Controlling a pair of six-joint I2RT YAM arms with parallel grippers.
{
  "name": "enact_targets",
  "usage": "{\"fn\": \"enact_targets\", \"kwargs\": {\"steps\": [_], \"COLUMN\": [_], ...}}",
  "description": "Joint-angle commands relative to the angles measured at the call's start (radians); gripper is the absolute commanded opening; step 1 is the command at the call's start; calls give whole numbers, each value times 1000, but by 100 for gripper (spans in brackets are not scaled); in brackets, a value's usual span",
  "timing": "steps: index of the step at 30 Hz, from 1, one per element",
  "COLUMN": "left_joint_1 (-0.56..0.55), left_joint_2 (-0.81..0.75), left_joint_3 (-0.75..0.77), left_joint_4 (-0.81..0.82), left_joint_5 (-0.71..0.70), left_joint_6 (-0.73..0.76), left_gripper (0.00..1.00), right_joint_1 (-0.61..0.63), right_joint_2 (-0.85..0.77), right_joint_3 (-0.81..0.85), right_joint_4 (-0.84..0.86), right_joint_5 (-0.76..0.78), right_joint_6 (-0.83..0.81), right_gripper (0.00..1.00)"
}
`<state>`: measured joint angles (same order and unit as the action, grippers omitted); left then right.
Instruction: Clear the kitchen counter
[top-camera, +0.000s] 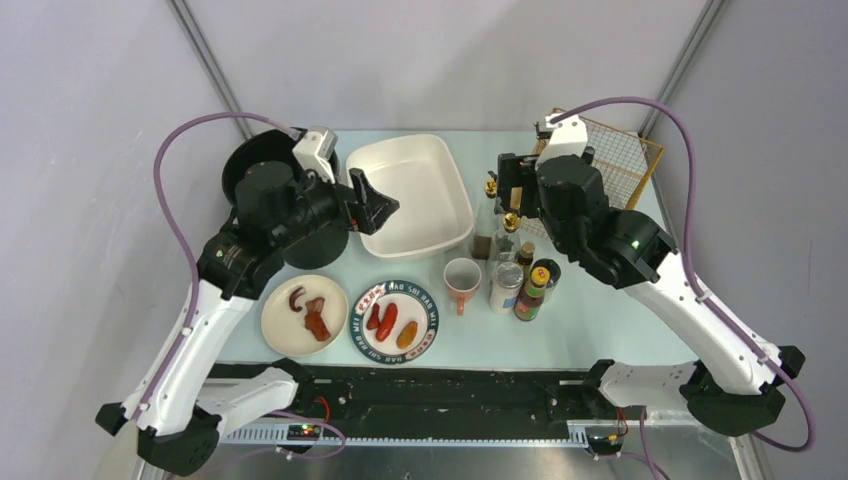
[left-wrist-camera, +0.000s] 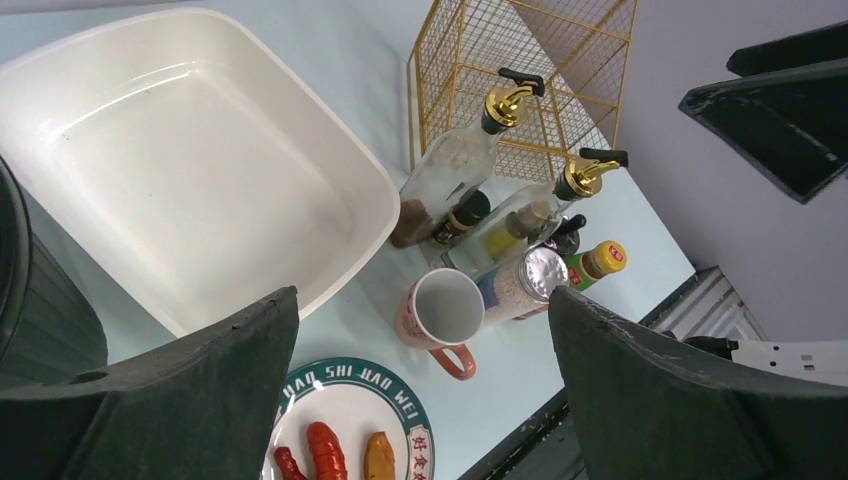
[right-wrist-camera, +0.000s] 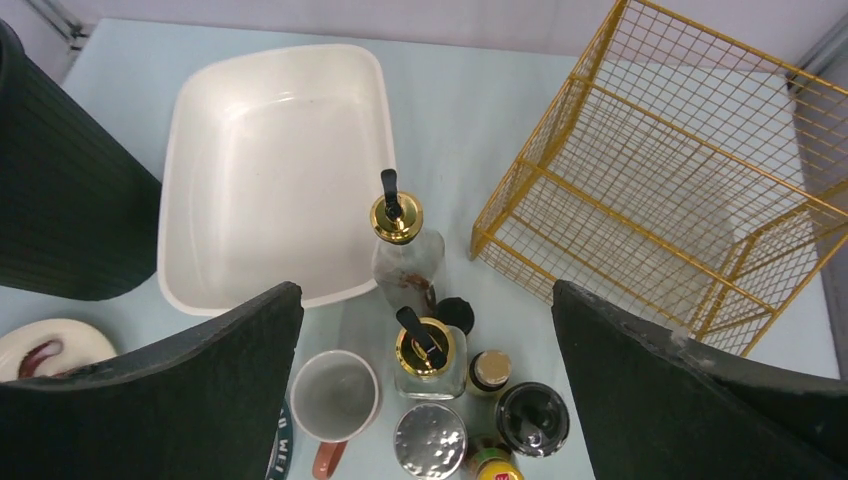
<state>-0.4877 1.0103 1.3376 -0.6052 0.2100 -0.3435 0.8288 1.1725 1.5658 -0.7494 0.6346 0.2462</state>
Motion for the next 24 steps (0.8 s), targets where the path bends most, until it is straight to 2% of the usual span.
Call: {"fn": "enact_targets", "kwargs": {"steps": [1,9,17,21,24], "left_joint_1": [-2,-2,-2,-1,-2], "left_joint_2": [-32,-76,-129,-122,-121], "left_joint_3": [-26,-65,-138,-163,-178], "left_joint_4": [4,7,6,7,8], "left_joint_5": [-27,-3,-40,-18,3], "left_joint_6": [-10,2,16,10,1], "left_gripper": [98,98,98,98,98], "right_joint_1": [45,60,60,54,52], "right_joint_2": [1,-78,-147,-172,-168], "right_joint_3": [39,12,-84,-154,-190], "right_joint_4": [-8,-32,-18,7,7], "right_joint_5": [129,-33,-117,-185,-178], "right_joint_6": [-12,-17,-33,-37,-38], "right_gripper": [100,100,100,100,97]}}
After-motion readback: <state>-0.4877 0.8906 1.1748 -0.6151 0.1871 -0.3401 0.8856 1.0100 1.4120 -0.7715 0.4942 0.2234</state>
